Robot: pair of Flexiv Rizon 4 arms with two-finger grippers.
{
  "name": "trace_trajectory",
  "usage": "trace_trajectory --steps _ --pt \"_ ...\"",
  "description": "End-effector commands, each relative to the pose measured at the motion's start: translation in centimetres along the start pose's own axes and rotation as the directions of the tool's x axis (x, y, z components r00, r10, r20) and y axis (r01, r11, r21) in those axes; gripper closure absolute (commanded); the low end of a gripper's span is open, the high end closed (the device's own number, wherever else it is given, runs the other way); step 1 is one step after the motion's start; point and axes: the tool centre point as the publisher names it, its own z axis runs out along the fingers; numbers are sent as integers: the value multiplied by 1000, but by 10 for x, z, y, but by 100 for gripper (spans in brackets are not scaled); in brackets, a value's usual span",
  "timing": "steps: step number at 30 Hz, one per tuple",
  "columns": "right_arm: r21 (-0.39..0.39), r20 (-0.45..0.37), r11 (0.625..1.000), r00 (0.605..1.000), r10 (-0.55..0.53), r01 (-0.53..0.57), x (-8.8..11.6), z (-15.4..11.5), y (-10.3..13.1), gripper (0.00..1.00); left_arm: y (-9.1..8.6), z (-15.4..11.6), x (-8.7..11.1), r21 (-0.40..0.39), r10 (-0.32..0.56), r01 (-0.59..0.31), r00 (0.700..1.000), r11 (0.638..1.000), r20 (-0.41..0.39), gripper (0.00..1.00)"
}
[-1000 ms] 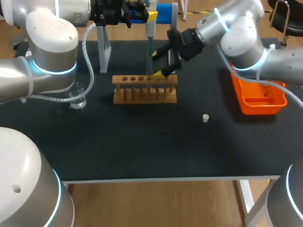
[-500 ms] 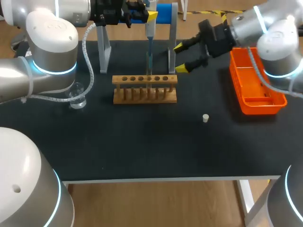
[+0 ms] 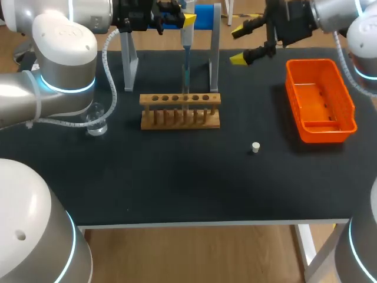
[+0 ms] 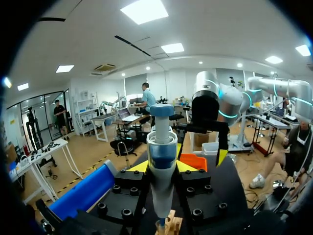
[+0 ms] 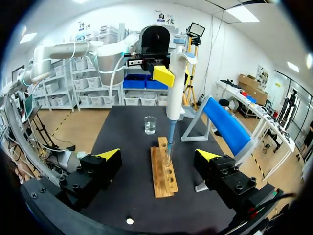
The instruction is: Invert the test tube, pick up the pipette, mount the tip to pipette, aspirate from beaker and dispense into the tube, eject the tip, return the pipette, and cap with the stopper.
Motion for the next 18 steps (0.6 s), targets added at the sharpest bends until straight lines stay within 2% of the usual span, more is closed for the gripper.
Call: trace_trajectory --steps 1,18 --pt "8 -4 1000 1000 0 0 -1 -2 1 0 0 -1 1 3 1 -1 1000 1000 2 100" --pt "-2 -9 1000 1000 6 -6 -3 -3 4 0 0 -1 1 3 1 -1 1000 1000 2 100"
